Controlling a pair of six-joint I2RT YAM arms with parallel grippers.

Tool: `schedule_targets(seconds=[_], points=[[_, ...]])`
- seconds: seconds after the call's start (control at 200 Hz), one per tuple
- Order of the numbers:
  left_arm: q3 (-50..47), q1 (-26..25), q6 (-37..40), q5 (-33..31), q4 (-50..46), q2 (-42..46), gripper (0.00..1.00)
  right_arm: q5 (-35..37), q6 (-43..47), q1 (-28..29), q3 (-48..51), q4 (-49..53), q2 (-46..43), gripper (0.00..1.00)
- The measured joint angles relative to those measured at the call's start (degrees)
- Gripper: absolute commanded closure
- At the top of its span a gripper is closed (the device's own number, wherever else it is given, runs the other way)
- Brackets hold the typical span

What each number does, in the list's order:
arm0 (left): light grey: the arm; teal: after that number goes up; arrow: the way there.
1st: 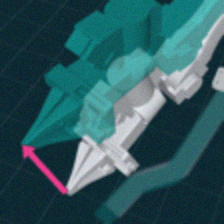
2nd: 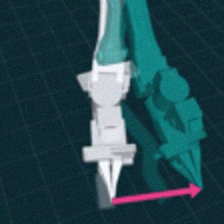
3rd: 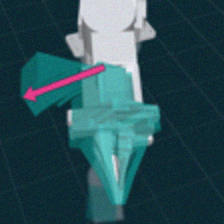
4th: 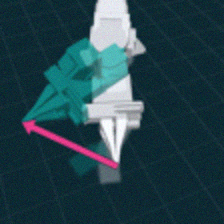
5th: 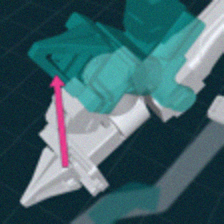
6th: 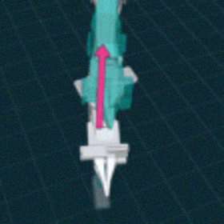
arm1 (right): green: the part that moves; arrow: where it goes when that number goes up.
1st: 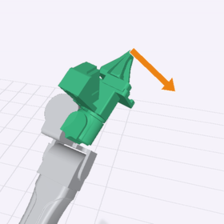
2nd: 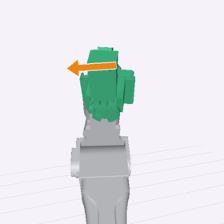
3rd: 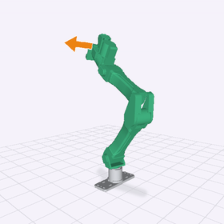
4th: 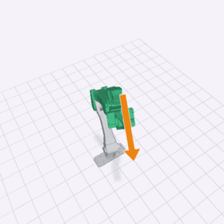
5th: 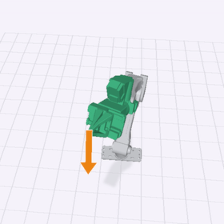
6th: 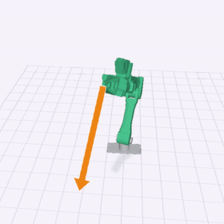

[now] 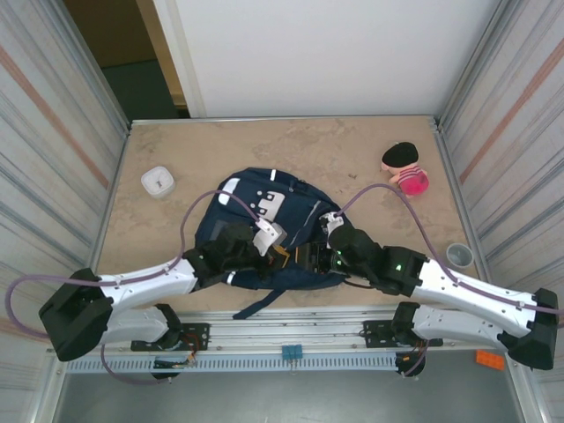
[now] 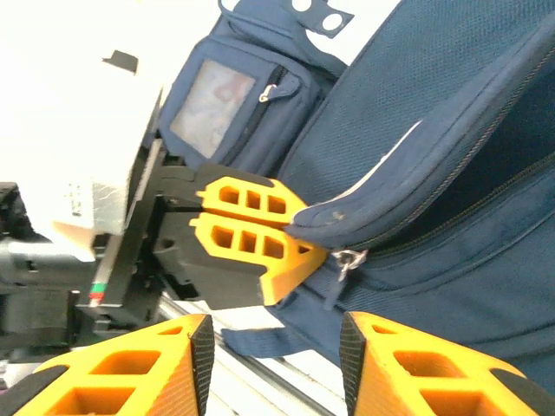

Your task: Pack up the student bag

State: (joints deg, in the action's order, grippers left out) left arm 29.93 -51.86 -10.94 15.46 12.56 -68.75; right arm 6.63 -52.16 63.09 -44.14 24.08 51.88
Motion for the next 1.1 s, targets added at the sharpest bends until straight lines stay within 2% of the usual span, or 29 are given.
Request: schedule_targets(seconds=[0.371, 0.666, 0.737, 0.887, 0.982, 1.097], points=[[-0.09, 0.28, -3.28, 1.62, 1.51, -0.72, 1.00, 2.51, -1.68, 1.07, -0.81, 1.70, 9.46, 0.66], [-0.55, 0.55, -3.80, 2.62, 2.40, -0.72, 1.00, 4.81, -1.68, 0.57, -2.32, 0.39, 12.66, 0.69], [-0.61, 0.55, -3.96, 2.64, 2.58, -0.72, 1.00, 5.18, -1.68, 0.50, -2.97, 0.42, 13.60, 0.75], [-0.61, 0.85, -3.93, 2.64, 2.51, -0.72, 1.00, 5.84, -0.90, -0.35, -4.87, 2.99, 15.37, 0.95], [-0.28, 0.83, -3.21, 2.36, 1.84, -0.70, 1.00, 5.81, 0.44, -0.50, -6.58, 5.68, 15.50, 1.00], [1.33, 0.72, -0.50, 1.40, -1.18, -0.39, 1.00, 4.00, 3.52, -2.10, -9.38, 10.27, 15.50, 1.00]])
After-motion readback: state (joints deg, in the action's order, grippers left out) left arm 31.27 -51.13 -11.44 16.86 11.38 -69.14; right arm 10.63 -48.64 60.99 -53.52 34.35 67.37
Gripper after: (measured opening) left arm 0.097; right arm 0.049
